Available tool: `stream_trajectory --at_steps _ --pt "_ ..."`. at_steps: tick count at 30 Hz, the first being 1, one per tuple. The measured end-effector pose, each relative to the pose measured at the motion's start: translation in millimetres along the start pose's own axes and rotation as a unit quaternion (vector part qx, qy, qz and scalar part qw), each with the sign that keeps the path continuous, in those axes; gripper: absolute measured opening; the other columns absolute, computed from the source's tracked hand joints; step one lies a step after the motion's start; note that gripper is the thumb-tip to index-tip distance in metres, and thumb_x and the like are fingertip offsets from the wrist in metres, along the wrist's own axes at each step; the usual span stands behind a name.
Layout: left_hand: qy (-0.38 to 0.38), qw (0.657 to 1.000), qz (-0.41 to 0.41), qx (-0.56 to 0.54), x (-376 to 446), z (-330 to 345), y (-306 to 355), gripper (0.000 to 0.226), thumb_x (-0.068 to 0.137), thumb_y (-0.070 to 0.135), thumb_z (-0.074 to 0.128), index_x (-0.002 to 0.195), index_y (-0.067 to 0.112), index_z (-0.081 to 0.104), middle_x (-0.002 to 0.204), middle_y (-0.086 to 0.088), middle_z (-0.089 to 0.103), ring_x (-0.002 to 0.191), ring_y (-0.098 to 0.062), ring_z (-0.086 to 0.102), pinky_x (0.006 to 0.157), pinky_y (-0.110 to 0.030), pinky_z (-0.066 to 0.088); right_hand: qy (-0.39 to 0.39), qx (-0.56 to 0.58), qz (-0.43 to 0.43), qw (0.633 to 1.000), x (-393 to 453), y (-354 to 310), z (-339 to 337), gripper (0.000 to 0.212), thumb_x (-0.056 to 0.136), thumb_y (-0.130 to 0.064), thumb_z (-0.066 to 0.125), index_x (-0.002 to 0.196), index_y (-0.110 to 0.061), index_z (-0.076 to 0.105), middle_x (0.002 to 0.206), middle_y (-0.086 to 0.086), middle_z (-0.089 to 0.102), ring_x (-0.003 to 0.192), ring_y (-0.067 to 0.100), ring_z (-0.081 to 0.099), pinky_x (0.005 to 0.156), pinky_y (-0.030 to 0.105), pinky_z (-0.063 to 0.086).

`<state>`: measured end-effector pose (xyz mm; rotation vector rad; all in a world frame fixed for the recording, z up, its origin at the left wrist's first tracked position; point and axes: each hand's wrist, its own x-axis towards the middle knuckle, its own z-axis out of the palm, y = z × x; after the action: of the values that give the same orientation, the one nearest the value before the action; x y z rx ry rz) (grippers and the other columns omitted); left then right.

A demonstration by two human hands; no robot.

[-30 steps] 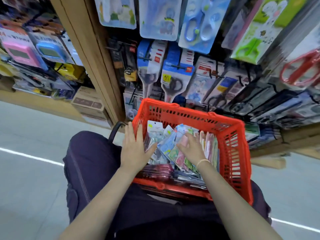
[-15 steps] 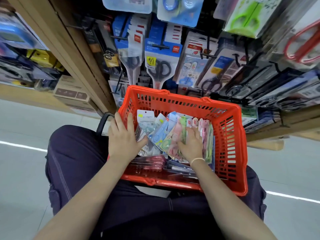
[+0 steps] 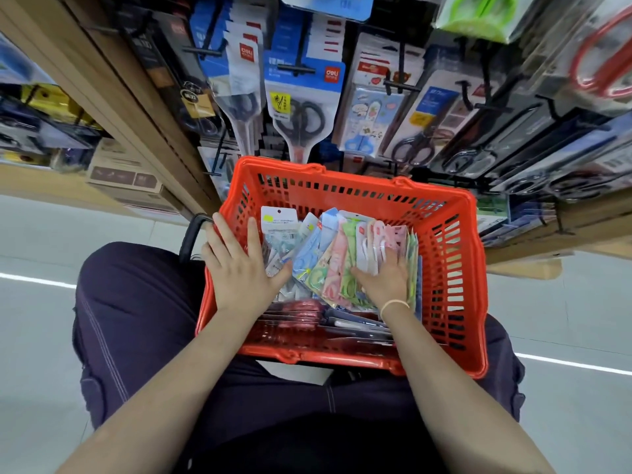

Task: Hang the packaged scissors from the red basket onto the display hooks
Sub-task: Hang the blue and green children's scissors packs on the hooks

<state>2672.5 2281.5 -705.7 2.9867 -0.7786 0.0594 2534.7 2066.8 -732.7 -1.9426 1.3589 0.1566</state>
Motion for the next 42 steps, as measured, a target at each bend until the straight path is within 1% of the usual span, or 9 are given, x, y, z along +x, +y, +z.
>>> stream_trajectory --at_steps 8,11,14,17,21,29,32,38,42 --pt "0.013 1.000 0.003 0.000 0 -1 0 0.095 0.086 0.071 0.035 0.153 0.004 0.040 0.156 -0.045 0.020 0.139 -0.061 0.030 0.108 -0.064 0.027 -0.055 0.195 -0.036 0.979 2 -16 10 0.036 0.103 -0.032 0.053 0.139 -0.039 0.054 0.143 -0.007 0.037 0.132 0.018 0.048 0.114 0.038 0.040" --pt "0.015 1.000 0.002 0.002 1 0 0 0.094 0.086 0.072 0.036 0.152 0.004 0.041 0.156 -0.044 0.020 0.139 -0.061 0.030 0.108 -0.064 0.027 -0.046 0.282 0.039 0.958 0 -15 11 0.055 0.101 -0.028 0.059 0.152 -0.037 0.040 0.138 -0.004 0.033 0.094 0.010 0.061 0.068 0.021 0.060" --pt "0.016 1.000 0.000 -0.003 2 2 1 0.094 0.086 0.072 0.036 0.151 0.004 0.041 0.156 -0.044 0.019 0.140 -0.061 0.030 0.108 -0.065 0.027 -0.082 0.333 0.146 0.928 3 -12 15 0.107 0.077 -0.050 0.081 0.159 -0.030 0.016 0.154 -0.001 0.035 0.121 0.031 0.060 0.077 0.049 0.063" --pt "0.015 1.000 0.001 -0.005 2 2 1 0.093 0.086 0.072 0.036 0.151 0.004 0.042 0.157 -0.044 0.019 0.140 -0.061 0.029 0.108 -0.065 0.029 -0.121 0.292 0.141 0.938 13 -16 8 0.082 0.074 -0.049 0.085 0.137 -0.014 0.045 0.129 0.005 0.062 0.108 0.025 0.068 0.079 0.046 0.062" --pt "0.009 1.000 -0.001 -0.014 2 -1 2 0.093 0.086 0.072 0.035 0.149 0.004 0.044 0.157 -0.044 0.020 0.139 -0.061 0.030 0.108 -0.065 0.028 -0.180 0.230 0.070 0.954 6 -36 13 0.062 0.078 -0.028 0.087 0.123 -0.018 0.046 0.113 -0.003 0.064 0.086 0.010 0.067 0.059 0.023 0.054" --pt "0.002 0.999 0.007 -0.040 1 -7 -1 0.093 0.088 0.074 0.033 0.146 0.002 0.048 0.155 -0.045 0.022 0.138 -0.061 0.033 0.108 -0.064 0.027 -0.199 0.284 0.095 0.933 7 -44 14 0.046 0.094 -0.048 0.066 0.126 -0.015 0.062 0.124 0.001 0.065 0.124 0.028 0.057 0.109 0.046 0.042" --pt "0.004 0.999 0.011 -0.036 1 -8 0 0.091 0.088 0.072 0.036 0.144 0.002 0.050 0.155 -0.045 0.024 0.136 -0.061 0.035 0.107 -0.065 0.029 -0.220 0.315 0.105 0.917 9 -46 11 0.025 0.090 -0.041 0.074 0.103 -0.022 0.065 0.112 0.001 0.070 0.119 0.030 0.059 0.109 0.053 0.043" --pt "-0.019 0.998 0.000 -0.062 1 -15 0 0.087 0.087 0.070 0.040 0.141 0.002 0.054 0.153 -0.045 0.028 0.133 -0.062 0.040 0.106 -0.066 0.032 -0.251 0.411 0.088 0.872 -1 -57 7 0.091 0.072 -0.036 0.090 0.145 -0.008 0.043 0.141 0.010 0.059 0.126 0.027 0.059 0.109 0.051 0.046" --pt "-0.015 0.988 -0.030 -0.153 2 -24 2 0.087 0.082 0.065 0.046 0.142 0.003 0.052 0.155 -0.040 0.029 0.139 -0.058 0.035 0.109 -0.069 0.031 -0.278 0.433 0.082 0.854 -14 -59 4 0.064 0.084 -0.015 0.078 0.139 -0.009 0.046 0.126 0.016 0.068 0.111 0.033 0.068 0.093 0.053 0.056"
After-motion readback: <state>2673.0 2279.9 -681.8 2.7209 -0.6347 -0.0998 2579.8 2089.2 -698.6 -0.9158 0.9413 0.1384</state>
